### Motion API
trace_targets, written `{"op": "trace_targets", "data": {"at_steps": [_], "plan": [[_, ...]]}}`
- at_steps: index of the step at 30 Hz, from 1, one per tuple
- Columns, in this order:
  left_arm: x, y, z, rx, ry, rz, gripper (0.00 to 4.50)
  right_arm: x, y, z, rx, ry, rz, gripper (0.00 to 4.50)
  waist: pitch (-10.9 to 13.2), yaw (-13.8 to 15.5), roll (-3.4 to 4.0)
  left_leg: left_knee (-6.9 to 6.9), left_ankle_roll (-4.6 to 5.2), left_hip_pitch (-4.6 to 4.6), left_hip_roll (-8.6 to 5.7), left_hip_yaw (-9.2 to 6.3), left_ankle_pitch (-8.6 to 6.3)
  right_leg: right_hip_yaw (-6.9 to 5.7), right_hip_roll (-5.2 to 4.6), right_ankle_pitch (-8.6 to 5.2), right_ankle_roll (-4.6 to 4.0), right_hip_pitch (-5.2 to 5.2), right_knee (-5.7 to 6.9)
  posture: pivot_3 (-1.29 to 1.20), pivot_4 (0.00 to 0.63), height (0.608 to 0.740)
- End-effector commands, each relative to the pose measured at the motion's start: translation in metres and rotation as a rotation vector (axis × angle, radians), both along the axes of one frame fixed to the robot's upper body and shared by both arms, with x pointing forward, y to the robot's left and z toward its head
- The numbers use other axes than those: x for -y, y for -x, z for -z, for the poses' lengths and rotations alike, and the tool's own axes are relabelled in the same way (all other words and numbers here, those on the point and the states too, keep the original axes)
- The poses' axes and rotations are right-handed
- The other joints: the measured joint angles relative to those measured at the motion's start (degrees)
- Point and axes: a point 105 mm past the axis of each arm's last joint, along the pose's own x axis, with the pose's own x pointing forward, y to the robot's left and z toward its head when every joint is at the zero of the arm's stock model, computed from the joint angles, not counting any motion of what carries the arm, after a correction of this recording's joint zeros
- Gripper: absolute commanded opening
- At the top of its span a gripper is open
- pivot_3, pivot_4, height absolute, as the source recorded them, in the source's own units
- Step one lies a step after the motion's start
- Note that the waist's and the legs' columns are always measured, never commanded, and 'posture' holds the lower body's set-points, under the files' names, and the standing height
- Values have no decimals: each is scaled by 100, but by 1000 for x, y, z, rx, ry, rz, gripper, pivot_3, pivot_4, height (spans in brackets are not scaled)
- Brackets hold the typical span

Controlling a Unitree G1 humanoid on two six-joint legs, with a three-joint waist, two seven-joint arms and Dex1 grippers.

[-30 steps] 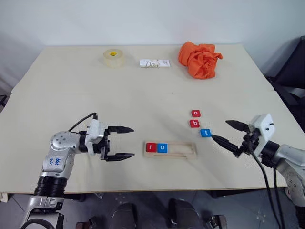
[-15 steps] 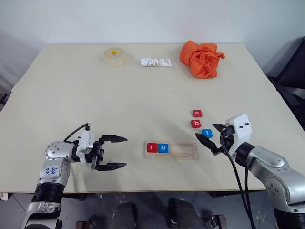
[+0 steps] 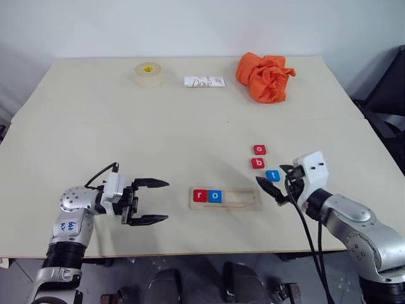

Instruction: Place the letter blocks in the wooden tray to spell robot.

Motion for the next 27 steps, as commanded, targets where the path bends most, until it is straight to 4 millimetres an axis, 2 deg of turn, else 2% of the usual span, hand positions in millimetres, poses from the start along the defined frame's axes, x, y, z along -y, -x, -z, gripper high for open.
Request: {"op": "trace_targets", "data": {"at_steps": [1, 4, 9, 16, 22, 25, 27], "plan": [[0, 0, -10, 42, 11, 14, 4469, -7, -8, -14, 50, -11, 12, 4500, 0, -2, 0, 0, 0, 0, 0, 0, 0, 0, 0, 0, 0, 0, 0, 0, 150, 740], [1, -1, -11, 47, 11, 10, 4469, -12, -23, -16, 56, -24, 47, 4500, 0, -22, 0, 2, 0, 0, 1, 2, 0, 1, 1, 0, 0, -2, 3, 0, 150, 740], [2, 0, -13, 50, 21, 6, 4469, -16, -47, -4, 31, 3, 124, 4500, 0, -13, 0, 1, 1, -3, 1, 2, 2, 1, 1, 0, -1, -4, 4, 0, 150, 740], [2, -1, -15, 57, 22, -8, 4469, -15, -62, 14, -3, 24, 209, 4500, 0, -18, 0, 1, 2, -7, 0, 6, 1, 1, 0, 0, -1, -6, 2, 0, 150, 740], [1, -2, -17, 62, 22, -19, 4469, -15, -66, 25, -35, 19, 227, 4500, 0, -29, 0, 1, 1, -6, 1, 5, 1, 1, 1, 0, -1, -7, 5, 0, 150, 740], [1, -2, -17, 63, 25, -21, 4500, -14, -68, 27, -43, 14, 234, 3945, 0, -56, 0, 1, 2, -6, 1, 5, 1, 1, 1, 0, -1, -7, 6, 0, 150, 740], [0, -2, -17, 63, 26, -23, 4500, -15, -68, 26, -39, 14, 231, 3292, 0, -79, 0, 1, 1, -6, 1, 5, 1, 1, 1, 0, -1, -7, 6, 0, 150, 740]]}}
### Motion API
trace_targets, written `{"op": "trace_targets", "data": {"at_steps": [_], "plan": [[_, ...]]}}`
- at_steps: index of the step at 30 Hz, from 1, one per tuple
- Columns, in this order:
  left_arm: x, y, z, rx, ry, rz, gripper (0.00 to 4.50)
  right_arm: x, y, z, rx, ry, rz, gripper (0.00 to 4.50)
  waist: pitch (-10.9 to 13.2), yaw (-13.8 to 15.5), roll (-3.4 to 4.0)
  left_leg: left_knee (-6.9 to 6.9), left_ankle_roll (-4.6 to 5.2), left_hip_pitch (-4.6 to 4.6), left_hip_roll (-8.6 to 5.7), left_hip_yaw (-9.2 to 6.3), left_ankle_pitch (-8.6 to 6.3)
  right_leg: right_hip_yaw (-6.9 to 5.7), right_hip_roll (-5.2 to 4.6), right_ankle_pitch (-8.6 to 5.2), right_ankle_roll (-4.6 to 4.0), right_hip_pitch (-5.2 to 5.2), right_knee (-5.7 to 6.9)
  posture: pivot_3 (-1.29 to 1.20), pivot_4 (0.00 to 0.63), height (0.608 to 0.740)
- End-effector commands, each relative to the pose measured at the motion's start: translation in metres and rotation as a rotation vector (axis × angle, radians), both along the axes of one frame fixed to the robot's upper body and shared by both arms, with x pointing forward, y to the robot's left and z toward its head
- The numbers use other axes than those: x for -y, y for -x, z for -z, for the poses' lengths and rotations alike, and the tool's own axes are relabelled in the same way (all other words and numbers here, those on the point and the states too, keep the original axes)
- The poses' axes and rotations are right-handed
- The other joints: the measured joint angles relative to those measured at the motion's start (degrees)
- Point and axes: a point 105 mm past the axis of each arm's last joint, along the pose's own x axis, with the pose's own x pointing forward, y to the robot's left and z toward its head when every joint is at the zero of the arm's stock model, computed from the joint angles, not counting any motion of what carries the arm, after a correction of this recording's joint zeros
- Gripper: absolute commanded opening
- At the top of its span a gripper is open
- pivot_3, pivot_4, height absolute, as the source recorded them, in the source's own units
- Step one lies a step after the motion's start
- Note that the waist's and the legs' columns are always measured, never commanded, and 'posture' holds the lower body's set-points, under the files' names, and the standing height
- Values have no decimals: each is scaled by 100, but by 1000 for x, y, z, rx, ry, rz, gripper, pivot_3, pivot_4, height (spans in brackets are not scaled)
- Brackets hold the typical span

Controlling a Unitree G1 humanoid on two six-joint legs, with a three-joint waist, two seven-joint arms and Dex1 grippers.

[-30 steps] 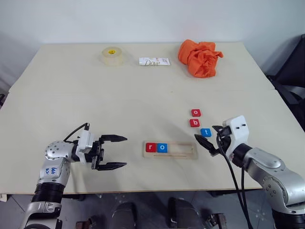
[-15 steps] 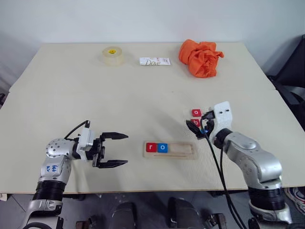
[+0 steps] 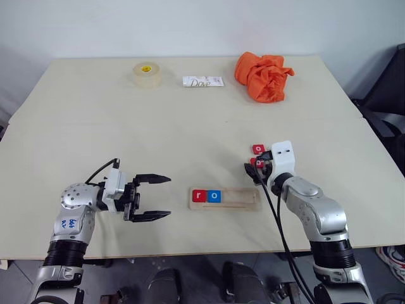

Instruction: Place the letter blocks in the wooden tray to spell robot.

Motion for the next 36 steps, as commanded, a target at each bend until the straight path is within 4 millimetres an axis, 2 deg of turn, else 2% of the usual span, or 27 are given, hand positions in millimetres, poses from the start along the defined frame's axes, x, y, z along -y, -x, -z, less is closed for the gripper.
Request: {"op": "trace_targets", "data": {"at_steps": [1, 5, 6, 10, 14, 19, 23, 30, 34, 36], "plan": [[-5, 1, -9, 39, 15, -11, 4500, 3, -3, -4, 19, -3, 15, 2870, 0, -18, 0, 0, 0, 0, 0, -1, 0, 0, 0, 0, 0, 0, 0, 0, 150, 740], [-6, 1, -9, 36, 17, -9, 4500, 2, -2, -11, 55, -5, 9, 1498, 0, -39, 0, 0, 0, 0, 0, -1, 0, 0, -1, 0, 0, 1, 0, 0, 150, 740], [-7, 1, -9, 33, 18, -7, 4500, 2, -1, -16, 73, -10, 8, 1456, 0, -51, 0, 0, 0, 0, 0, -1, 0, 0, -1, 0, 0, 1, 0, 0, 150, 740], [-12, 1, -8, 26, 19, -4, 4500, 4, 8, -41, 139, -41, -4, 1459, 0, -74, 0, -2, 0, -1, 0, -1, 0, 0, 0, 0, 0, -2, -1, 0, 150, 740], [-19, 2, -3, 17, -2, 7, 4500, 8, 40, -56, 160, -40, -42, 1459, 0, -71, 0, -6, 0, -1, 0, -2, 0, 0, 0, 0, 0, -3, -3, 0, 150, 740], [-23, 0, 13, 1, -53, 22, 4500, 18, 76, -47, 97, -19, -66, 1459, 0, -54, -1, -10, 0, -2, -2, -5, -3, -1, -2, -1, -2, 0, -11, 0, 150, 740], [-20, -2, 21, -19, -74, 50, 4500, 38, 100, -22, -5, 21, -12, 1459, -2, -50, -4, -8, 1, -1, -1, -6, -3, -2, -1, -1, -1, 1, -11, 0, 150, 740], [-15, -4, 22, -12, -69, 64, 4500, 40, 101, 4, -61, -1, 45, 1459, -2, -92, -5, -8, 2, 5, 0, -5, -2, 0, 0, -1, -1, 1, -6, 0, 150, 740], [-15, -3, 22, -4, -70, 61, 4500, 40, 95, 9, -53, -22, 68, 1459, -2, -74, -5, -8, 1, 3, 1, -6, -2, -1, 1, -2, -3, 1, -8, 0, 150, 740], [-16, -3, 21, 0, -67, 56, 4500, 41, 94, 9, -48, -27, 72, 2171, -3, -72, -5, -8, 1, 2, 0, -5, -2, -1, -1, -2, -3, 1, -9, 0, 150, 740]]}}
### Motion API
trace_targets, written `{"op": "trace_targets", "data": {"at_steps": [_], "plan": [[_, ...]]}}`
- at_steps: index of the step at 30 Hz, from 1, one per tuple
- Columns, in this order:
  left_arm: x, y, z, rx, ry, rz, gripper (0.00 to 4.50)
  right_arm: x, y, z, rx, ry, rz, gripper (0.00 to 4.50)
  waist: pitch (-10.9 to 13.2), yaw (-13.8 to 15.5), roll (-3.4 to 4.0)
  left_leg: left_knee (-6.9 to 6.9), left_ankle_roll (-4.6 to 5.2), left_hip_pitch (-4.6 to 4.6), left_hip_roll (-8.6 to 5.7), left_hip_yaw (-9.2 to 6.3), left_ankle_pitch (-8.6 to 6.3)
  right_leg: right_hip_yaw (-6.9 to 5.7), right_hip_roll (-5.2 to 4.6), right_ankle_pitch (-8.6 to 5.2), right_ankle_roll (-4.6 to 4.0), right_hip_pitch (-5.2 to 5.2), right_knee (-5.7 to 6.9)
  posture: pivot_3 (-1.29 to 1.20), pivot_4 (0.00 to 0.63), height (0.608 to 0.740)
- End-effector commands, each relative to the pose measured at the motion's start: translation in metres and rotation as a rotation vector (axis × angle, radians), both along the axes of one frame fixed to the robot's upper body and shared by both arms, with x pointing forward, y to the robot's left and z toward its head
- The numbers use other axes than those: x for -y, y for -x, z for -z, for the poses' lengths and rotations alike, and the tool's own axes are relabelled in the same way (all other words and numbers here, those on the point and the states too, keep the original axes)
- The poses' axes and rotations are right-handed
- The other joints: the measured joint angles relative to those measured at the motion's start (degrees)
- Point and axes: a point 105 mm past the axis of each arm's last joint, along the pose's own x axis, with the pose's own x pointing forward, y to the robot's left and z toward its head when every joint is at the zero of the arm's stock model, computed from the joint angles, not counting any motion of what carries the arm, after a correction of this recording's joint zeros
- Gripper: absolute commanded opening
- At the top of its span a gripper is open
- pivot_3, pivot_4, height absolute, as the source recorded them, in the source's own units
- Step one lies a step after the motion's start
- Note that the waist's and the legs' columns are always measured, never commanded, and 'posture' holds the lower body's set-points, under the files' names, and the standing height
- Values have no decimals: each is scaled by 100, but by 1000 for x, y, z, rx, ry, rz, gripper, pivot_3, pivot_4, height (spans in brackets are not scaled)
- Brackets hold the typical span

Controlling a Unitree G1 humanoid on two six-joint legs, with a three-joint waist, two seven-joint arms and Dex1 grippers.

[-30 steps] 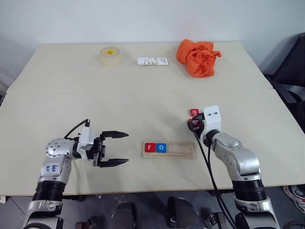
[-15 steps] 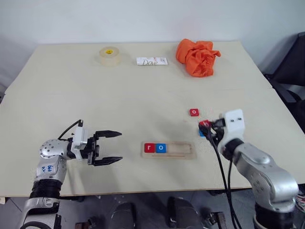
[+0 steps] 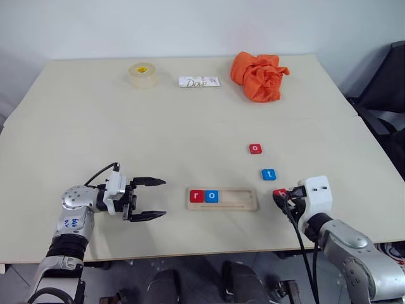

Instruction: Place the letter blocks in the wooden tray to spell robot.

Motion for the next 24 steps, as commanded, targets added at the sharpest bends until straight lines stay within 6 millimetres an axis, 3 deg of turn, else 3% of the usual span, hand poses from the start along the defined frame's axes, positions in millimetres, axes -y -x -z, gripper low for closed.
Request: {"op": "trace_targets", "data": {"at_steps": [1, 7, 15, 24], "plan": [[0, 11, -5, 31, -14, 98, 4500, 3, -2, -9, 55, 5, 17, 2511, 0, 1, 0, 0, 0, 0, 0, 0, 0, 0, 0, 0, 0, 0, 0, 0, 150, 740], [0, 14, -5, 34, -5, 95, 4500, 3, 2, -23, 80, 35, -77, 4420, 0, 2, 0, 0, 0, -1, 0, -1, 0, 0, 0, 0, 0, 1, 0, 0, 150, 740], [7, 15, -4, 43, 14, 93, 4500, 4, 9, -41, 47, 330, -543, 4471, 1, 5, -4, 0, 1, 1, 0, -3, -1, -1, 0, 0, 1, 3, -4, 0, 150, 740], [11, 22, -1, 49, 39, 73, 4500, 25, -9, -43, -51, 545, -918, 4471, 7, 0, -15, 6, 0, 2, 0, 3, 0, 0, 0, 2, 4, 3, -4, 0, 150, 740]]}}
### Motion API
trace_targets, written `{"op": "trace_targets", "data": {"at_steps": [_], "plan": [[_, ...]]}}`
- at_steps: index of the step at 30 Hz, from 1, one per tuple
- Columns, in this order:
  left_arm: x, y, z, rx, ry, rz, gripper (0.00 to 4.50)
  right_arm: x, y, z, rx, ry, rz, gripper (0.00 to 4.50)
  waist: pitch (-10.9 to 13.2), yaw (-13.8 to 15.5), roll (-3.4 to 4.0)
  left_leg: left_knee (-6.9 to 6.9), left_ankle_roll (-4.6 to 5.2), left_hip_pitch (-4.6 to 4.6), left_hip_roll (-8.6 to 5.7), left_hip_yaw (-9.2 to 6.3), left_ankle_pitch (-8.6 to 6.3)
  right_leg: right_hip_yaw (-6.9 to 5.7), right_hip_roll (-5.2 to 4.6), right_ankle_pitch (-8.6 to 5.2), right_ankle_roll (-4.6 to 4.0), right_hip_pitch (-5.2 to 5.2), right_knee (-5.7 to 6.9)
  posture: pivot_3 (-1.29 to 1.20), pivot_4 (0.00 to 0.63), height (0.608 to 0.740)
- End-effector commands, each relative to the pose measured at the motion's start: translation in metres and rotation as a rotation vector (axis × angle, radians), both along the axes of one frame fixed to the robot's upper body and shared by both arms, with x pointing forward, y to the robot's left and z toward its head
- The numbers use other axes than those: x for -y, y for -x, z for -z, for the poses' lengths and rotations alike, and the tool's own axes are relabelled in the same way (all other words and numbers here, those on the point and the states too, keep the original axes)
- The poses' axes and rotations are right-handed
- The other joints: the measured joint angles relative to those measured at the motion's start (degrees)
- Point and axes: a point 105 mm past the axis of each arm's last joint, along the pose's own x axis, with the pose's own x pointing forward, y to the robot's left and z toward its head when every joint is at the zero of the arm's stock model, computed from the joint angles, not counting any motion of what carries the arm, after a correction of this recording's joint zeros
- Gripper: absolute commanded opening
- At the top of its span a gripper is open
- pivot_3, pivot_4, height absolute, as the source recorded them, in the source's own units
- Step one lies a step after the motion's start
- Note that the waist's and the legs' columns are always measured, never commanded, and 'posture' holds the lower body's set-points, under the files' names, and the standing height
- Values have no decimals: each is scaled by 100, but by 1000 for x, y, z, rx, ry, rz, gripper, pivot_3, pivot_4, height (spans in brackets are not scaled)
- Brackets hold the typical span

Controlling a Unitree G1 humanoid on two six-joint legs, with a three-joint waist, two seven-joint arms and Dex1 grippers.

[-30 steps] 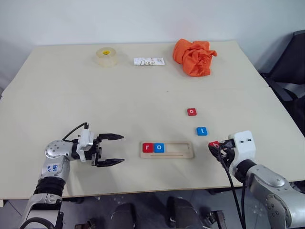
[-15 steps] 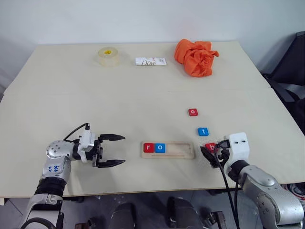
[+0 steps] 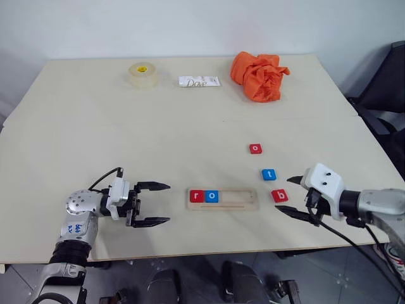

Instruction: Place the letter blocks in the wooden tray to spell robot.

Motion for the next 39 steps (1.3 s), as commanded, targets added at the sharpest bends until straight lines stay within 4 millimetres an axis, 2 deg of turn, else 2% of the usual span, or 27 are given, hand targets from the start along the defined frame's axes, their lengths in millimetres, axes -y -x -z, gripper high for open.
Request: {"op": "trace_targets", "data": {"at_steps": [1, 9, 14, 17, 24, 25, 28, 31, 34, 39], "plan": [[0, 9, -5, 33, 19, 28, 4500, 10, -8, 4, -22, 99, -119, 4471, 1, -3, -1, 0, 0, 0, 0, 1, 0, 0, -1, 1, 1, 0, -1, 0, 150, 740], [-4, 23, -2, 21, 29, -33, 4500, 12, -32, 17, -46, 153, -232, 4471, 2, -7, -2, 4, -3, 0, 0, 7, 1, 1, -2, 1, 2, -2, 4, 0, 150, 740], [-4, 29, -2, 19, 30, -58, 4500, 11, -38, 28, -78, 171, -266, 4471, 2, -3, -2, 8, -5, 3, 1, 6, 2, 1, -3, 1, 1, 0, 7, 0, 150, 740], [-4, 31, -3, 20, 32, -71, 4500, 12, -37, 33, -104, 169, -276, 3924, 1, -5, -3, 10, -5, 5, 1, 6, 2, 1, -4, 2, 2, 2, 8, 0, 150, 740], [-4, 28, -4, 20, 31, -79, 4500, 12, -39, 33, -102, 167, -258, 1733, -2, -9, -8, 18, -7, 12, 3, 7, 5, 1, -5, 9, -1, 7, 12, 0, 150, 740], [-3, 27, -4, 21, 31, -77, 4500, 12, -40, 31, -95, 158, -249, 1482, -3, -7, -9, 19, -7, 13, 3, 7, 5, 1, -4, 10, -2, 8, 12, 0, 150, 740], [-2, 24, -5, 24, 32, -72, 4500, 10, -42, 22, -78, 135, -218, 1466, -3, -4, -9, 21, -7, 13, 4, 7, 7, 1, -4, 14, -4, 9, 13, 0, 150, 740], [-2, 22, -6, 28, 32, -63, 4500, 2, -39, 1, -57, 70, -197, 1466, -2, -4, -6, 21, -7, 11, 4, 7, 9, 2, -6, 15, -6, 5, 15, 0, 150, 740], [-3, 20, -6, 24, 27, -45, 4500, -16, -35, -23, -49, 16, -185, 1466, 2, -6, 0, 17, -8, 6, 4, 9, 9, 3, -5, 14, -7, -4, 16, 0, 150, 740], [-8, 14, -9, 27, 15, -28, 4500, -49, -25, -34, -107, 18, -214, 1466, 2, 1, 0, 16, -7, 3, 4, 7, 7, 1, -6, 12, -10, -6, 16, 0, 150, 740]]}}
